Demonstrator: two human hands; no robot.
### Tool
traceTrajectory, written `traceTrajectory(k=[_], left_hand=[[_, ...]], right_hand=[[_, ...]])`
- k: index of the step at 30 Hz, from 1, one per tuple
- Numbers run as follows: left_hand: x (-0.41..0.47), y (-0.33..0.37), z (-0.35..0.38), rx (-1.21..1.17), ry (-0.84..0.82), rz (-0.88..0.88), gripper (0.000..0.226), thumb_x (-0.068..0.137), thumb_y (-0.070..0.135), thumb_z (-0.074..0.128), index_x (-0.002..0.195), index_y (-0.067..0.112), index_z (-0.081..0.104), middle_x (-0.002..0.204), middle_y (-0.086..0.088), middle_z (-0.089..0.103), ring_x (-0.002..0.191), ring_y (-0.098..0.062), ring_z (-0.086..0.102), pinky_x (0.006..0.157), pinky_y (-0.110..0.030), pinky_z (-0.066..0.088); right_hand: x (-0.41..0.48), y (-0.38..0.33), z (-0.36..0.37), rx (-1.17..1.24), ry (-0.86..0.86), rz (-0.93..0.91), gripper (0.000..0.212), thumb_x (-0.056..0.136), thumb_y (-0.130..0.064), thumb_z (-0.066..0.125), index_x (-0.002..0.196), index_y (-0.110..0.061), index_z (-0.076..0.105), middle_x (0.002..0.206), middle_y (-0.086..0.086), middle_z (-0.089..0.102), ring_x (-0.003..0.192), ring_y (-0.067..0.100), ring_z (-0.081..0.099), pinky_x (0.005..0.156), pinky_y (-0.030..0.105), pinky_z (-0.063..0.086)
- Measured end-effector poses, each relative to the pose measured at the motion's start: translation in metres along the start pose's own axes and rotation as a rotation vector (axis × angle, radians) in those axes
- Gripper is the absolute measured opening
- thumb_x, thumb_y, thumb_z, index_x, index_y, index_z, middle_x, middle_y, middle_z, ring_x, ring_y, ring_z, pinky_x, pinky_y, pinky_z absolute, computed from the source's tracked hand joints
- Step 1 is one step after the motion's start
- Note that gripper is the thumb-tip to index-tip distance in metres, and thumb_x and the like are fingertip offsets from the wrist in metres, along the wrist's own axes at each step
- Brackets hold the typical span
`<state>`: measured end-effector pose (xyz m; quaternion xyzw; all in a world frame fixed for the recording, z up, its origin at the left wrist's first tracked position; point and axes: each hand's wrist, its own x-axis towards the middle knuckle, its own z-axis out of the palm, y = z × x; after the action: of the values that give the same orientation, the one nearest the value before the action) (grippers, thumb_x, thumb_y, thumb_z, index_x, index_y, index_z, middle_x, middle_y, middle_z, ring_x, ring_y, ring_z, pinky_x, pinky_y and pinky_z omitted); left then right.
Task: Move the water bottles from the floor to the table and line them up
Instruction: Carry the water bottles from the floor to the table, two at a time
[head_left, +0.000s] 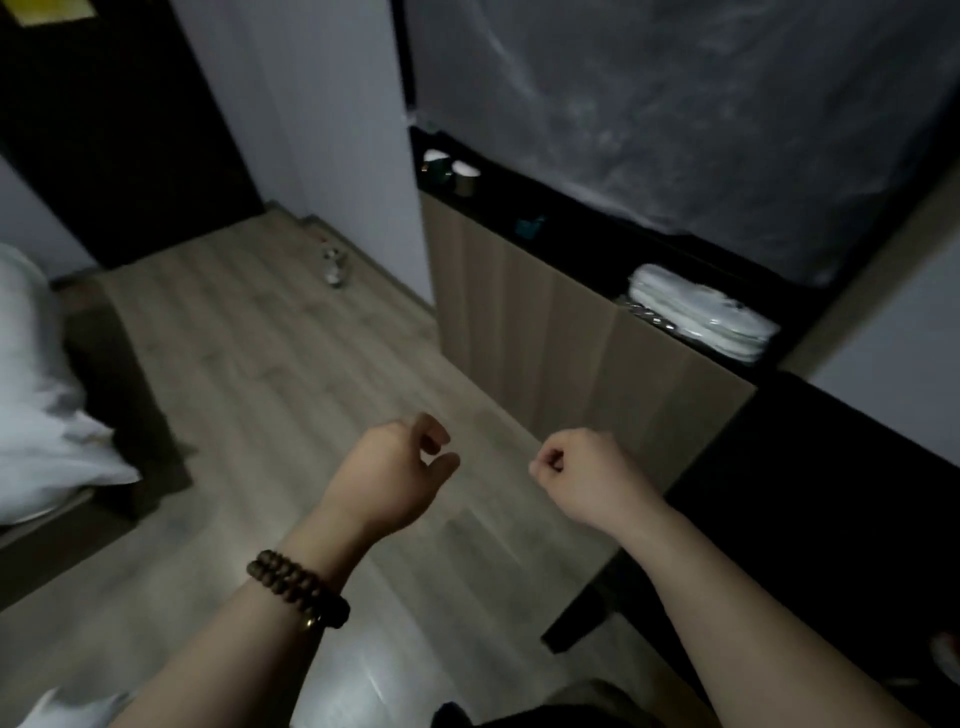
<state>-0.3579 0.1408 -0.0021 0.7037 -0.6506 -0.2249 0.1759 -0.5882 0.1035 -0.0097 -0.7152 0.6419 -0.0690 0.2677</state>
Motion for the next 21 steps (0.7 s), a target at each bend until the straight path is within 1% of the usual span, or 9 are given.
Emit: traceTrajectory(k=[3,6,10,13,17,19,21], left_hand=[[0.01,-0.052,-0.033,-0.024,0.015,-0.079,0.022,0.091,0.045,0.068,0.108,0.031,0.066,0.104,0.015,0.069,0.083,-0.002,0.067,0.068,-0.019,0.048],[0.031,-0.095,-0.06,-0.068,0.04,-0.132,0.019,0.092,0.044,0.068,0.105,0.031,0.067,0.101,0.016,0.07,0.08,0.003,0.066,0.065,-0.014,0.045],[0.075,-0.147,-0.087,-0.112,0.081,-0.17,0.019,0.092,0.044,0.068,0.105,0.03,0.069,0.098,0.018,0.07,0.08,0.006,0.065,0.065,-0.012,0.043],[0.124,-0.191,-0.107,-0.121,0.072,-0.186,0.02,0.093,0.046,0.066,0.106,0.031,0.068,0.097,0.02,0.069,0.079,0.009,0.063,0.062,-0.008,0.042],[0.21,-0.253,-0.141,-0.087,0.055,-0.209,0.024,0.095,0.047,0.064,0.111,0.031,0.067,0.1,0.021,0.066,0.082,0.01,0.061,0.068,-0.014,0.048],[0.256,-0.281,-0.163,-0.072,0.056,-0.232,0.024,0.095,0.047,0.064,0.113,0.031,0.066,0.099,0.022,0.065,0.082,0.012,0.06,0.069,-0.015,0.049],[0.296,-0.306,-0.188,-0.066,0.05,-0.254,0.025,0.095,0.046,0.064,0.113,0.03,0.067,0.1,0.021,0.065,0.083,0.01,0.061,0.071,-0.016,0.051]], right_hand=[[0.036,-0.052,0.025,-0.001,-0.042,-0.025,0.018,0.087,-0.046,0.065,0.087,-0.03,0.073,0.091,-0.01,0.075,0.09,0.018,0.07,0.079,0.031,0.057],[0.073,-0.096,0.047,-0.023,-0.082,-0.046,0.02,0.088,-0.046,0.064,0.09,-0.028,0.074,0.091,-0.008,0.076,0.09,0.019,0.07,0.077,0.03,0.056],[0.135,-0.144,0.075,-0.041,-0.126,-0.066,0.02,0.089,-0.044,0.062,0.084,-0.027,0.071,0.089,-0.007,0.075,0.088,0.02,0.07,0.078,0.033,0.057],[0.197,-0.181,0.097,-0.03,-0.13,-0.074,0.019,0.088,-0.045,0.062,0.082,-0.028,0.069,0.084,-0.009,0.074,0.084,0.019,0.069,0.074,0.032,0.057],[0.297,-0.232,0.119,0.009,-0.121,-0.084,0.019,0.086,-0.041,0.063,0.07,-0.029,0.064,0.08,-0.008,0.074,0.081,0.018,0.069,0.072,0.03,0.057],[0.351,-0.262,0.126,0.038,-0.13,-0.077,0.022,0.085,-0.04,0.063,0.066,-0.03,0.061,0.081,-0.007,0.074,0.08,0.018,0.069,0.073,0.031,0.057],[0.401,-0.295,0.128,0.061,-0.144,-0.073,0.024,0.084,-0.04,0.062,0.062,-0.031,0.058,0.083,-0.006,0.074,0.08,0.018,0.07,0.073,0.03,0.057]])
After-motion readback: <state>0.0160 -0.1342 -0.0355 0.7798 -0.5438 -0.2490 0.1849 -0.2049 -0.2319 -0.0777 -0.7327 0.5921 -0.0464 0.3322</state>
